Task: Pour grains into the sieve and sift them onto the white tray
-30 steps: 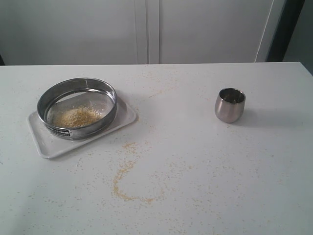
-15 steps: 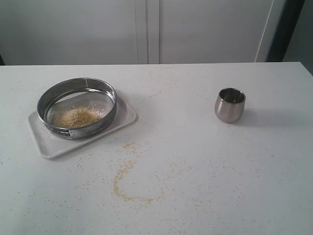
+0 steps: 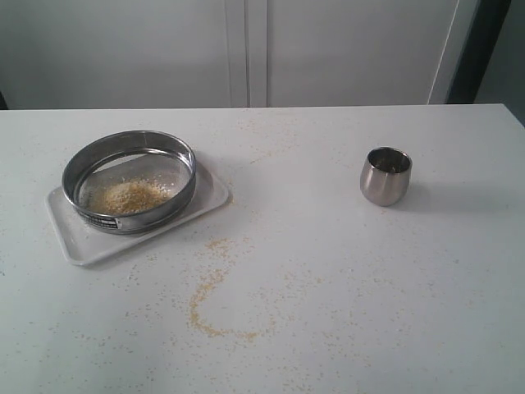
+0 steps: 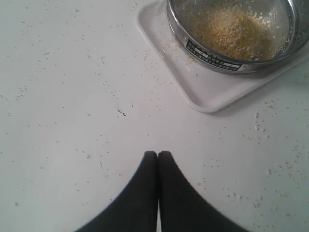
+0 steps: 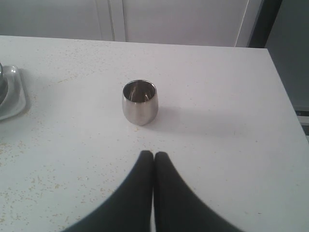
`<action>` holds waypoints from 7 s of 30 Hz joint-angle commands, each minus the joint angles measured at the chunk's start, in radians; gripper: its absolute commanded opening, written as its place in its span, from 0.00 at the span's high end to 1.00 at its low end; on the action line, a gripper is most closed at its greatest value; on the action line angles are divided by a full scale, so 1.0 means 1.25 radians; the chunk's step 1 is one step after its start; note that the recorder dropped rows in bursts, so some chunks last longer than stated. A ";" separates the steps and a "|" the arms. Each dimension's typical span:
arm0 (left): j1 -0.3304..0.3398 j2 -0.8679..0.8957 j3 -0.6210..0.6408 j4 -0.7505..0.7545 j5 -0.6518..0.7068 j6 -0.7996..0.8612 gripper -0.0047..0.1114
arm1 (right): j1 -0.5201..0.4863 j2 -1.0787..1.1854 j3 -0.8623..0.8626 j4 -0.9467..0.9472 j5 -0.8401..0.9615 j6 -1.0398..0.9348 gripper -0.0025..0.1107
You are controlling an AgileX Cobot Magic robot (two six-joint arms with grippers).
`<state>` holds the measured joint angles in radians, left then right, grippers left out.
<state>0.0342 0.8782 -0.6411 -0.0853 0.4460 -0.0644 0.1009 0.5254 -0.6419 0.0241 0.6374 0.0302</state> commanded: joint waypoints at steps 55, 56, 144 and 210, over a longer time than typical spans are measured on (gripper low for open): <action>-0.076 0.869 -0.799 0.012 0.223 0.010 0.96 | -0.006 -0.004 0.003 0.001 -0.003 -0.006 0.98; -0.076 0.871 -0.799 0.012 0.220 0.010 0.96 | -0.006 -0.004 0.003 0.001 -0.003 -0.006 0.98; -0.116 0.939 -0.819 -0.037 0.186 -0.093 0.96 | -0.006 -0.004 0.003 0.001 -0.003 0.010 0.98; -0.142 0.921 -0.819 0.036 0.265 -0.164 0.96 | -0.006 -0.004 0.003 0.002 -0.004 0.010 0.98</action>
<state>-0.0992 2.0653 -1.6594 -0.0300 0.7742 -0.3399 0.1009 0.5254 -0.6419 0.0245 0.6399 0.0402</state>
